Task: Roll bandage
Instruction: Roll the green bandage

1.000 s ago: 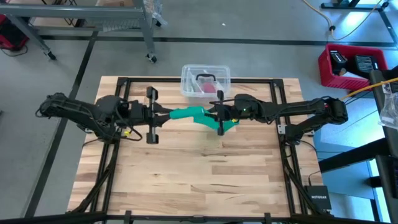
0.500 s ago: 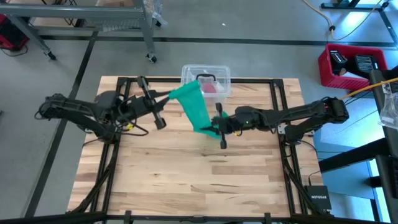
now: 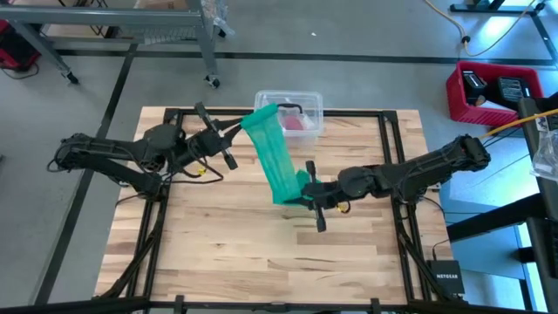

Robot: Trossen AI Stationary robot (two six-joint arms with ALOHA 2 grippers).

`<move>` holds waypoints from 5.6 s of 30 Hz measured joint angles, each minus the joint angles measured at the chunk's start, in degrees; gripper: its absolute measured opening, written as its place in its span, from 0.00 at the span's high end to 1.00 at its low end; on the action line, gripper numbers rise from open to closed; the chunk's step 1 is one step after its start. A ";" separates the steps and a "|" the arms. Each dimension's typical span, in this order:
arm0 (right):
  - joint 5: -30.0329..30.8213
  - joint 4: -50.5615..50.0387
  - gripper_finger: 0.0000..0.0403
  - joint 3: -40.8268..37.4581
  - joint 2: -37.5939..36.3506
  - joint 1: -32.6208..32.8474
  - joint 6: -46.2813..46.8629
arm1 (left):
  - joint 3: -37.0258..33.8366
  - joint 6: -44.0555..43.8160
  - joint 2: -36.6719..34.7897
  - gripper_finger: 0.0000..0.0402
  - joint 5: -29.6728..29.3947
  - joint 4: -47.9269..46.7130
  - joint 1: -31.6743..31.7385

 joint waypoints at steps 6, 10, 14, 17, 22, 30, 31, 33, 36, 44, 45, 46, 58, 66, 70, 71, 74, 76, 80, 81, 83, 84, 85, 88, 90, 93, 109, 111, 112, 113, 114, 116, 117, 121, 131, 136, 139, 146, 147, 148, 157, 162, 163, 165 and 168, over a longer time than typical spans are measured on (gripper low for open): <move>6.75 -6.24 0.99 6.45 0.00 4.76 -3.50 | -0.06 -2.23 1.90 0.99 -0.91 -5.00 0.31; 12.05 -10.14 0.99 11.36 0.02 7.83 -7.45 | -0.66 -4.31 4.58 0.99 -1.02 -8.68 0.16; 13.26 -11.64 0.99 16.21 0.02 9.68 -9.17 | -0.68 -7.86 7.35 0.99 -0.94 -10.19 -0.01; 13.39 -11.51 0.99 19.10 0.07 9.88 -9.33 | -0.68 -7.85 9.64 0.99 -0.93 -9.86 -0.99; 14.36 -11.83 0.98 23.58 0.11 9.84 -10.35 | -0.66 -9.02 12.64 0.99 -0.93 -9.72 -4.06; 18.36 -11.80 0.98 30.05 0.13 7.97 -13.74 | -0.52 -10.92 15.94 0.99 1.04 -9.18 -9.44; 18.19 -11.83 0.98 30.62 0.13 7.20 -13.56 | -0.52 -11.19 16.28 0.99 1.02 -9.18 -9.89; 17.10 -11.67 0.98 31.32 0.22 5.23 -12.44 | -0.52 -11.28 17.40 0.98 1.01 -9.06 -10.83; 13.15 -10.95 0.98 31.60 0.28 1.05 -9.05 | -0.44 -11.82 19.14 0.99 0.97 -8.96 -11.90; 4.22 -12.39 0.98 31.60 1.46 -12.41 5.45 | -0.55 -13.84 23.32 0.99 1.93 -7.40 -14.88; 3.24 -12.28 0.98 31.23 1.67 -13.96 7.37 | -0.61 -14.10 23.79 0.99 1.91 -6.97 -15.03; 2.75 -12.26 0.98 30.86 1.92 -15.52 8.58 | -0.61 -14.31 24.14 0.99 1.91 -6.67 -15.21; -2.92 -26.56 0.94 30.31 9.52 -29.23 14.96 | -0.77 -23.72 30.56 0.99 2.27 -5.98 -15.32; -13.29 -35.81 0.63 30.31 19.43 -32.01 14.72 | -0.96 -30.27 35.58 0.99 4.40 -5.62 -15.64; -21.07 -39.85 0.50 30.31 21.38 -32.28 14.73 | -0.96 -32.53 37.37 0.98 4.23 -5.30 -15.64; -22.11 -40.07 0.47 30.32 21.37 -32.28 14.76 | -0.96 -32.89 37.48 0.98 4.06 -5.34 -15.64; -23.13 -43.10 0.42 30.94 20.33 -32.31 14.63 | -0.92 -34.04 37.79 0.98 3.82 -5.17 -15.25; -22.00 -43.13 0.40 31.32 19.68 -32.28 14.53 | -0.89 -34.45 37.79 0.99 3.48 -4.94 -14.86; -21.16 -42.92 0.39 31.38 19.15 -32.28 14.56 | -0.83 -34.25 37.77 0.98 3.20 -3.37 -14.21; -21.19 -43.10 0.39 31.38 19.15 -32.26 14.71 | -0.83 -34.35 37.75 0.98 3.20 -3.23 -14.11; -22.70 -44.78 0.39 31.38 19.15 -32.21 14.76 | -0.83 -34.94 37.75 0.97 3.18 -2.93 -13.74; -23.98 -46.29 0.39 31.38 19.15 -32.21 14.78 | -0.83 -35.54 37.75 0.97 3.18 -2.82 -13.59; -24.95 -47.95 0.39 31.38 19.15 -32.21 14.78 | -0.83 -35.93 37.75 0.96 3.16 -2.82 -13.39; -23.18 -53.68 0.39 31.31 19.06 -32.19 14.80 | -0.81 -37.24 37.73 0.97 3.15 -2.81 -13.17; -17.12 -55.71 0.39 31.31 18.81 -32.21 14.93 | -0.81 -37.49 37.73 0.97 3.11 -2.81 -13.17; -9.99 -57.69 0.39 31.31 18.69 -32.22 15.13 | -0.79 -37.77 37.70 0.97 2.96 -2.65 -13.17; -16.49 -78.80 0.39 43.87 15.26 -31.45 6.01 | -0.74 -38.28 37.66 0.96 2.85 -2.66 -12.89; -14.80 -79.41 0.39 44.77 13.50 -31.46 6.03 | -0.74 -38.21 37.66 0.96 2.85 -2.65 -12.89; -14.48 -78.81 0.39 44.96 12.52 -31.45 6.04 | -0.74 -38.20 37.66 0.97 2.85 -2.57 -12.89; -14.32 -77.55 0.39 45.10 11.50 -31.45 6.08 | -0.74 -38.16 37.66 0.97 2.85 -2.43 -12.86; -13.79 -76.62 0.39 45.15 10.52 -31.43 6.19 | -0.74 -37.92 37.66 0.97 2.85 -2.30 -12.78; -12.64 -77.85 0.39 45.15 8.62 -31.40 7.01 | -0.74 -37.70 37.62 0.97 2.85 -2.36 -12.63; -12.39 -78.68 0.39 44.83 7.54 -31.40 7.51 | -0.74 -37.70 37.55 0.97 2.85 -2.37 -12.60; -11.58 -78.58 0.39 39.98 1.13 -28.93 9.03 | -0.74 -36.64 35.78 0.96 2.64 -2.47 -12.58; -5.33 -44.34 0.39 5.36 -20.29 -19.10 8.91 | -0.74 -25.44 20.67 0.96 -0.35 -2.70 -10.76; -4.82 -23.45 0.39 -12.18 -23.60 -17.87 8.72 | -0.70 -22.80 14.80 0.96 -0.36 -2.65 -9.53; -3.82 -13.30 0.39 -18.96 -22.06 -17.90 8.71 | -0.70 -21.07 12.76 0.96 -0.35 -2.78 -9.28; -1.96 4.49 0.39 -25.10 -12.33 -17.90 3.70 | -0.70 -20.93 12.12 0.96 0.14 -2.65 -9.26; -2.51 7.06 0.39 -25.12 -10.50 -17.90 3.02 | -0.70 -21.05 12.27 0.96 0.17 -2.75 -9.22; -2.52 9.53 0.39 -25.12 -8.81 -17.90 2.61 | -0.70 -21.12 12.36 0.96 0.19 -2.77 -9.15; -11.99 19.66 0.41 -25.10 -0.52 -17.32 2.50 | -0.70 -20.89 12.44 0.96 0.21 -2.91 -9.10; -13.01 20.09 0.61 -24.65 -2.61 -15.02 4.26 | -0.70 -20.89 12.44 0.96 0.23 -3.21 -9.10; -12.83 20.14 0.69 -23.99 -3.20 -14.33 4.24 | -0.70 -20.89 12.45 0.96 0.22 -3.25 -9.10; -12.60 20.15 0.84 -23.04 -4.61 -13.08 3.87 | -0.70 -20.49 12.44 0.96 0.21 -3.22 -9.01; -12.56 19.33 0.97 -21.17 -7.33 -10.52 0.30 | -0.70 -19.58 12.46 0.96 0.23 -3.26 -8.80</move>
